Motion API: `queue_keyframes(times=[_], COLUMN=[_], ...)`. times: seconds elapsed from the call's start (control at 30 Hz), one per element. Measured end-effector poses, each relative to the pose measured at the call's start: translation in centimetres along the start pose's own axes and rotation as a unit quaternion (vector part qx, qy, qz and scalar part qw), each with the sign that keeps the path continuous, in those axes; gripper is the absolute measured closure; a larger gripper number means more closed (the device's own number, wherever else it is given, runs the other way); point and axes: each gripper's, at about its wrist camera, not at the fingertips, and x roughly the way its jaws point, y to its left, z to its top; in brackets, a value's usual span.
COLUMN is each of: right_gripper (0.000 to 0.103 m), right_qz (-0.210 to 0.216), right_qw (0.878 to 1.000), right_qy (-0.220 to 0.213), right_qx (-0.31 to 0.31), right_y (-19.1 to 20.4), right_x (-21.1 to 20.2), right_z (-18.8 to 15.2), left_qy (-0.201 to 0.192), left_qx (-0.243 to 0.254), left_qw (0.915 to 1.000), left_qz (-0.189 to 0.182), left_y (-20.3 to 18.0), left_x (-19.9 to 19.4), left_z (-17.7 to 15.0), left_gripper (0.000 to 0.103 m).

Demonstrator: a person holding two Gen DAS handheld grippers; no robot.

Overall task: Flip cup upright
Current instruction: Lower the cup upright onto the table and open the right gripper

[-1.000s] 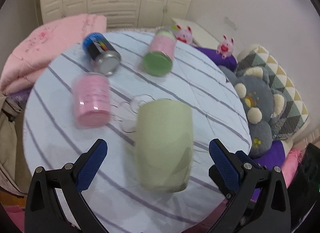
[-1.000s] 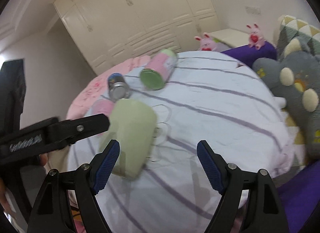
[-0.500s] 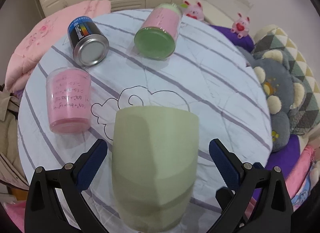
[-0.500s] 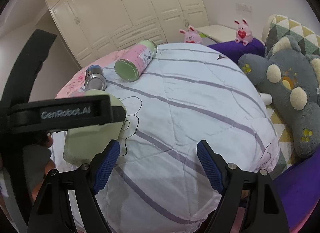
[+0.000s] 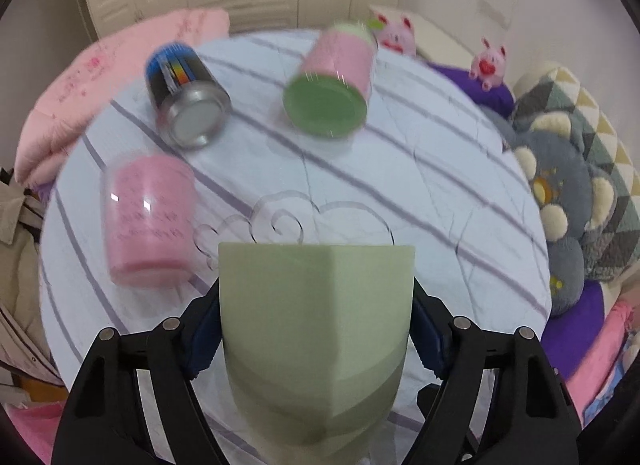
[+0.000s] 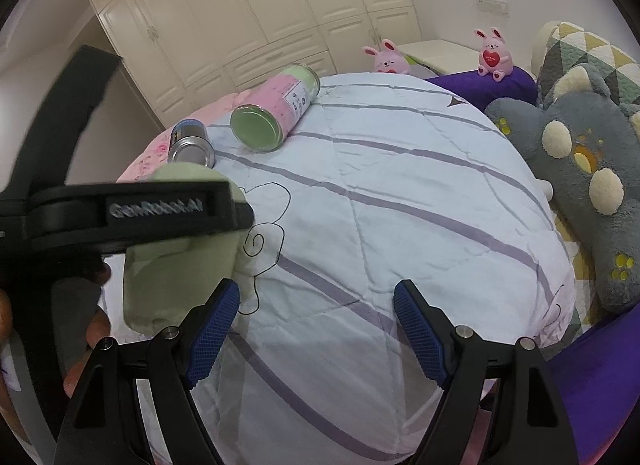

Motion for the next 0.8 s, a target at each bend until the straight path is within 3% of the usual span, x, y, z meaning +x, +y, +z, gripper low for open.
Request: queue_keyframes(times=[0.2, 0.37, 0.67, 0.8], right_gripper=[0.022, 0.022, 0.022, 0.022], right_qz=[-0.003, -0.006, -0.006, -0.008], right_qw=[1.000, 1.000, 1.000, 1.000], right_qy=[0.001, -0.001, 0.002, 0.001], right_qx=[-0.003, -0.003, -0.018, -0.023], right_y=[0.4, 0.6, 1.6, 2.0], right_x=[0.3, 0.4, 0.9, 1.0], right_z=[-0.1, 0.0, 0.0, 0.1], left_qy=[-0.071, -0.100, -0.095, -0.091], left_qx=[0.000, 0.001, 0.021, 0.022], left_qw=[0.9975, 0.9949, 0.9951, 0.9954], left_qz=[-0.002, -0.014, -0.019, -0.016], left_y=[1.0, 1.5, 1.4, 1.6], left_x=[-1.9, -2.8, -2.7, -2.8], left_z=[0.7, 0.4, -0.5, -0.6], left_gripper=[0.023, 0.023, 0.022, 0.013])
